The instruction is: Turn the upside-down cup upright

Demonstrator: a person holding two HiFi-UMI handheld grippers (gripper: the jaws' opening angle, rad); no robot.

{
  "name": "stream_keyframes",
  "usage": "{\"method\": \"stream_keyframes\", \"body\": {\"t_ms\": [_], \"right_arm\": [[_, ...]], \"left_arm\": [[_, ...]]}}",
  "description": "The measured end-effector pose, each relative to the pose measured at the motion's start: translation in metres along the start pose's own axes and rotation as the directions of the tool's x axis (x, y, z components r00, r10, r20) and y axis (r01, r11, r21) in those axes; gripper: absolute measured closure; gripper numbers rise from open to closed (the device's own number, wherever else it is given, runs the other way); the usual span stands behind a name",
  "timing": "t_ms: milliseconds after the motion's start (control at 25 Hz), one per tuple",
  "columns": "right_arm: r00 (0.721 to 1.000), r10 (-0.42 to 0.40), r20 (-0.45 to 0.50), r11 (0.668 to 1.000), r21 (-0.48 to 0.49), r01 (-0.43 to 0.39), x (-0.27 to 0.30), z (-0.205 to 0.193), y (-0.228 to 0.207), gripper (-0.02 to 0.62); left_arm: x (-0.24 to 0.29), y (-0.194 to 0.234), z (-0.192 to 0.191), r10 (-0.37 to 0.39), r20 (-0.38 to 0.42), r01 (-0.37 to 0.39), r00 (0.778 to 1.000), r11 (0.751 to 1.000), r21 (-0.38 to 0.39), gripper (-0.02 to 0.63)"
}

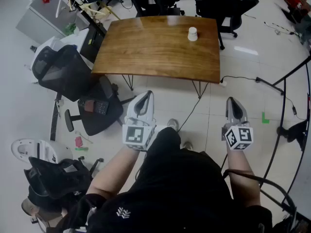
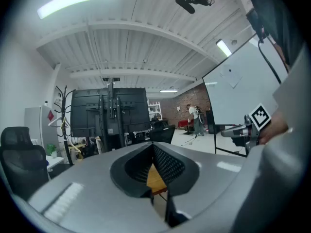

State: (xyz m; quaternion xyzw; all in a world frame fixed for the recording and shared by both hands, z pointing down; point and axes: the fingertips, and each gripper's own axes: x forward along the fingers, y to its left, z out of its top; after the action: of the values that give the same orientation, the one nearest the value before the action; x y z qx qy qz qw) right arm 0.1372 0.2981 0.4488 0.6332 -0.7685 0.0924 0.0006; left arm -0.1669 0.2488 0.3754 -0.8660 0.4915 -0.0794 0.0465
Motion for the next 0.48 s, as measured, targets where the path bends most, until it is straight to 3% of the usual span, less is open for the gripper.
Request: {"method": "stream_keyframes", "body": {"t_ms": [200,480], "right_arm": [[1.000,-0.015,-0.014,0.999,-0.030,0.014,0.022,0.004,-0.024,0.592],[0.993,-0.119,-0.021,0.993,0.011,0.120,0.081,0.013,-0.081,0.592]], "left_arm": [[0.047,-0.011,-0.027,-0.077,-0.034,0.076,0.996,0.997,-0.034,0.606],[0.164,0.005,-0.009,-0.158,0.039,0.159,0.987,0.987,-0.020,0.606]]}}
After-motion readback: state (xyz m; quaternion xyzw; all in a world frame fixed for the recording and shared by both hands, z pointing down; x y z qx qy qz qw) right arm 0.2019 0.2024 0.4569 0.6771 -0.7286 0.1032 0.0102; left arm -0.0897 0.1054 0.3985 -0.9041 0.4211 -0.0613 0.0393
